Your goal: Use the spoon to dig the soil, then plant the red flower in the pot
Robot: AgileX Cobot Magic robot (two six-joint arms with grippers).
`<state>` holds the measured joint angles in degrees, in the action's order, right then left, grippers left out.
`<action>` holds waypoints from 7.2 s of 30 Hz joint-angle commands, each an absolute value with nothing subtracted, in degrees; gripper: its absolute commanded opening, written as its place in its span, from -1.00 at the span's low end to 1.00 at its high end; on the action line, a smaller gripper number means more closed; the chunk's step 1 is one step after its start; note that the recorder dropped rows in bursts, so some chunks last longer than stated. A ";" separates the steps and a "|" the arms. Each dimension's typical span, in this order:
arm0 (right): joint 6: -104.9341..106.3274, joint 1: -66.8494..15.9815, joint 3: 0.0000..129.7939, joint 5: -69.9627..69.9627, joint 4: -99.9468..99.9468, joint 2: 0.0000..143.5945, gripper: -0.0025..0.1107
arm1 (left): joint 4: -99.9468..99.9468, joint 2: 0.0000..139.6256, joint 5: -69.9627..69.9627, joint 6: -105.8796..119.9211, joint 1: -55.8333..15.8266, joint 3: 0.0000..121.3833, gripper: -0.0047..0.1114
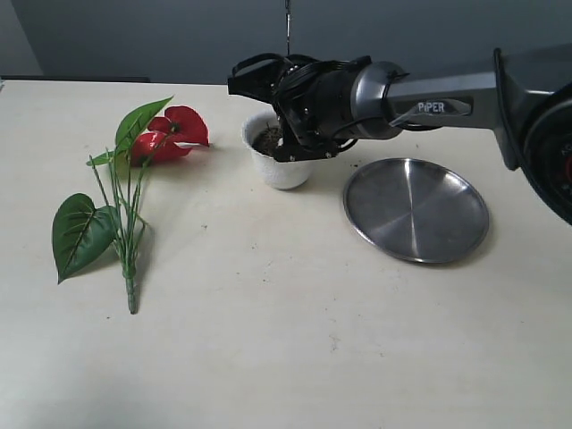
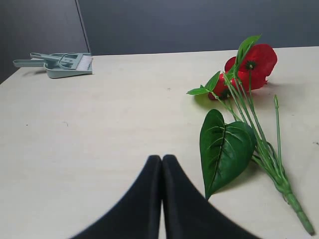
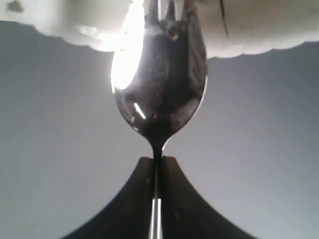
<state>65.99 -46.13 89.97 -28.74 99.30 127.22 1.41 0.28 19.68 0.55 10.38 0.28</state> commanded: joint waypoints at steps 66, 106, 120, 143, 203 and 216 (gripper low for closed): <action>69.01 -47.99 86.07 -31.07 98.92 126.90 -0.97 | 1.58 0.00 19.15 0.42 10.12 0.00 -0.91; 68.79 -44.65 91.59 -24.75 96.52 129.48 -0.97 | 1.58 0.00 19.15 0.42 10.12 0.00 -0.91; 68.79 -47.38 87.70 -29.70 95.69 128.75 -0.97 | 1.58 0.00 19.15 0.42 10.12 0.00 -0.91; 68.79 -45.75 92.23 -27.28 97.23 125.79 -0.97 | 1.58 0.00 19.15 0.42 10.12 0.00 -0.91; 65.98 -46.85 87.17 -28.60 99.95 124.31 -0.97 | 1.58 0.00 19.15 0.42 10.12 0.00 -0.91; 65.98 -45.36 91.05 -28.05 99.95 129.21 -0.97 | 1.58 0.00 19.15 0.42 10.12 0.00 -0.91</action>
<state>65.91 -45.95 90.79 -27.92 99.29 128.72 1.41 0.28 19.68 0.55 10.38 0.28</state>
